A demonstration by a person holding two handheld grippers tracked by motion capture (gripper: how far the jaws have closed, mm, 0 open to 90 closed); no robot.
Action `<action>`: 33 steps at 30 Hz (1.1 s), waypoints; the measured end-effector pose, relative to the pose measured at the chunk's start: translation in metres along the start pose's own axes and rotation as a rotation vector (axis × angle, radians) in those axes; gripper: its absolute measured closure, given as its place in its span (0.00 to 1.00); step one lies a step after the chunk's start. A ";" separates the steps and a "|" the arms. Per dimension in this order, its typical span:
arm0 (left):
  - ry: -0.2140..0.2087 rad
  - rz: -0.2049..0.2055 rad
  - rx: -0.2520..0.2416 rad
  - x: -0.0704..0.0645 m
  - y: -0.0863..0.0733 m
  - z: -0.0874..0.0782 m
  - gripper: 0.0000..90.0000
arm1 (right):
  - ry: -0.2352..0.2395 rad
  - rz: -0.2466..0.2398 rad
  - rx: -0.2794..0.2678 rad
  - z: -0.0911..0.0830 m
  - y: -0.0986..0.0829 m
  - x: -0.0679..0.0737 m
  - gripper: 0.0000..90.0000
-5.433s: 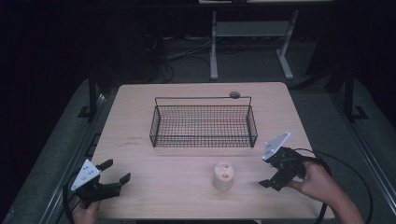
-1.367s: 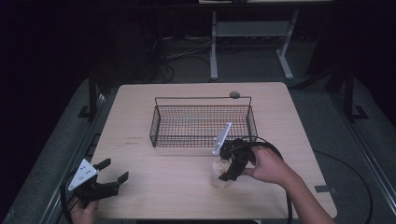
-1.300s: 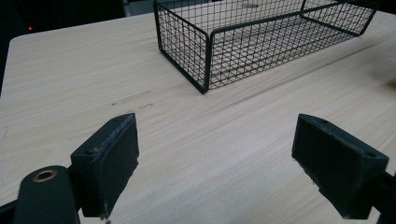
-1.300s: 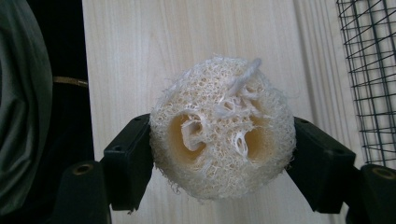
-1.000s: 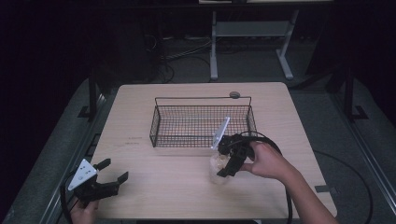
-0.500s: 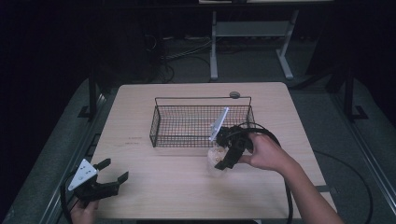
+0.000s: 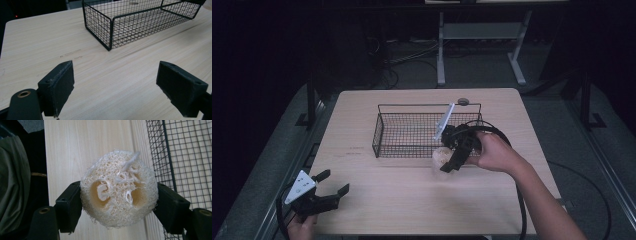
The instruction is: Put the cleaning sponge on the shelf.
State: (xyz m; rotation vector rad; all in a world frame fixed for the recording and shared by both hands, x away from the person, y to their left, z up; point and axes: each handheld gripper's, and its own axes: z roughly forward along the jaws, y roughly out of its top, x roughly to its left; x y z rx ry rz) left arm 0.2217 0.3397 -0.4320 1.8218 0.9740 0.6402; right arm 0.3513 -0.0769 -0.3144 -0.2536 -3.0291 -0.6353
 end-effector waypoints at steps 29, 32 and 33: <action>0.000 0.001 0.002 0.000 0.000 0.000 0.15 | -0.008 0.036 0.010 -0.019 0.020 -0.032 0.31; 0.000 0.002 0.001 0.000 0.000 0.000 0.16 | -0.013 0.042 0.013 -0.022 0.022 -0.036 0.31; 0.000 0.004 0.002 0.000 0.000 0.000 0.16 | -0.013 0.045 0.014 -0.023 0.023 -0.037 0.31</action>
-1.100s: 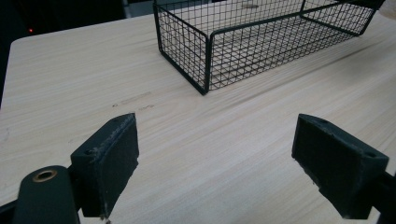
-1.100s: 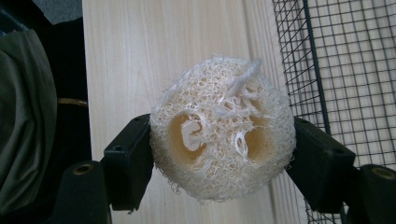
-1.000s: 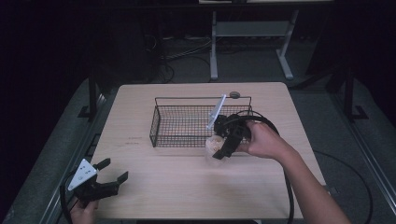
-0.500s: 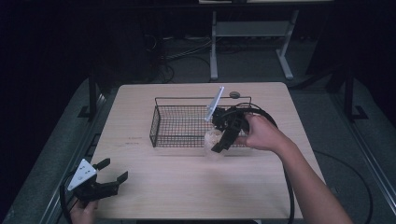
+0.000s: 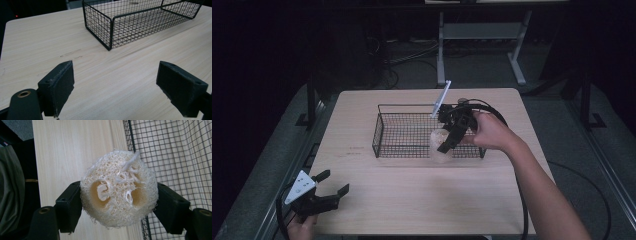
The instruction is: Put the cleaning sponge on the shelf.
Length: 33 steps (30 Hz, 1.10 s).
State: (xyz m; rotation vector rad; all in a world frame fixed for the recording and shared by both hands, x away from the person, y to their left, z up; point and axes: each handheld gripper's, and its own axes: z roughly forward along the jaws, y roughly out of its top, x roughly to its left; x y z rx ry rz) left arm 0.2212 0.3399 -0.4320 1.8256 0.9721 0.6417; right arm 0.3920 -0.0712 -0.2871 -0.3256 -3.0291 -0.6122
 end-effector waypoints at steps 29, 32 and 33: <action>0.000 0.001 0.006 0.000 0.001 0.003 0.16 | -0.007 0.084 -0.043 -0.012 0.007 -0.046 0.31; -0.002 0.005 0.006 0.000 0.000 0.002 0.15 | -0.009 0.095 -0.048 -0.009 0.006 -0.051 0.31; 0.000 0.003 0.005 0.000 0.000 0.002 0.16 | -0.009 0.100 -0.049 -0.008 0.006 -0.053 0.31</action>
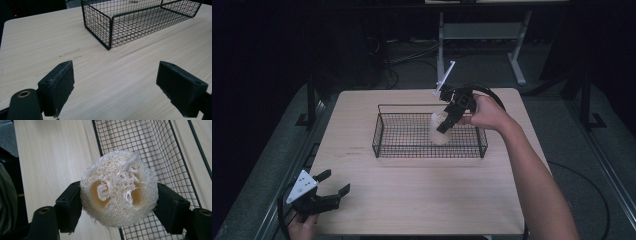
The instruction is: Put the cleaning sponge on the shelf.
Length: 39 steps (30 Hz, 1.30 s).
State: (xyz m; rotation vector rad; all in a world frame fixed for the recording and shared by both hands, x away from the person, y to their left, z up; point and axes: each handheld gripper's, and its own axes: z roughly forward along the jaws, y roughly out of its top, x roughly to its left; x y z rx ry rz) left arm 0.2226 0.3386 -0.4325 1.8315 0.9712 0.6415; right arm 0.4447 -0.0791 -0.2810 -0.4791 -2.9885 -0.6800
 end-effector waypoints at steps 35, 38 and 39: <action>0.002 0.010 0.002 -0.001 0.001 0.000 0.15 | -0.028 0.097 0.006 0.014 -0.008 -0.034 0.31; 0.005 0.009 0.002 -0.001 0.001 0.000 0.15 | -0.027 0.098 0.012 0.019 -0.008 -0.037 0.31; 0.004 0.009 0.000 -0.001 0.001 0.000 0.16 | -0.025 0.103 0.012 0.020 -0.008 -0.039 0.31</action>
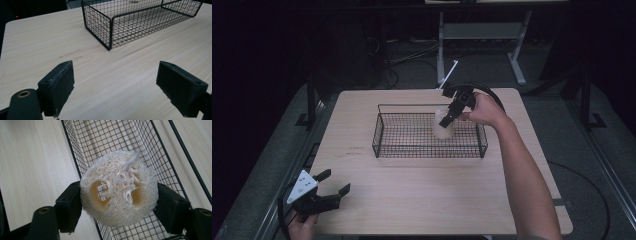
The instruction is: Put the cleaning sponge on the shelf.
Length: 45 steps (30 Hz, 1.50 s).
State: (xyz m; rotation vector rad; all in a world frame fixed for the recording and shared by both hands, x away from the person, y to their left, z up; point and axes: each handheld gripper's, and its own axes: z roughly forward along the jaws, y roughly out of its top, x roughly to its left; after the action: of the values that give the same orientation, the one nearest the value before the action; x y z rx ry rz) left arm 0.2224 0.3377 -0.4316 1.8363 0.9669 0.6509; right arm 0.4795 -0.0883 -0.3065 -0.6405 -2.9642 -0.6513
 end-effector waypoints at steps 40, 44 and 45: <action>0.000 0.003 0.001 -0.001 -0.001 -0.001 0.16 | 0.012 0.056 0.052 0.067 -0.013 -0.023 0.31; -0.001 0.002 0.001 -0.001 -0.001 -0.001 0.15 | 0.009 0.057 0.055 0.068 -0.013 -0.023 0.31; 0.000 0.002 0.001 -0.002 -0.001 -0.001 0.15 | 0.007 0.060 0.055 0.069 -0.014 -0.023 0.31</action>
State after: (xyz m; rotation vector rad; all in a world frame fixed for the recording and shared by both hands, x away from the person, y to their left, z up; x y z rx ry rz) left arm 0.2200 0.3374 -0.4322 1.8380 0.9655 0.6517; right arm 0.4984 -0.0803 -0.3773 -0.7173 -2.9324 -0.5636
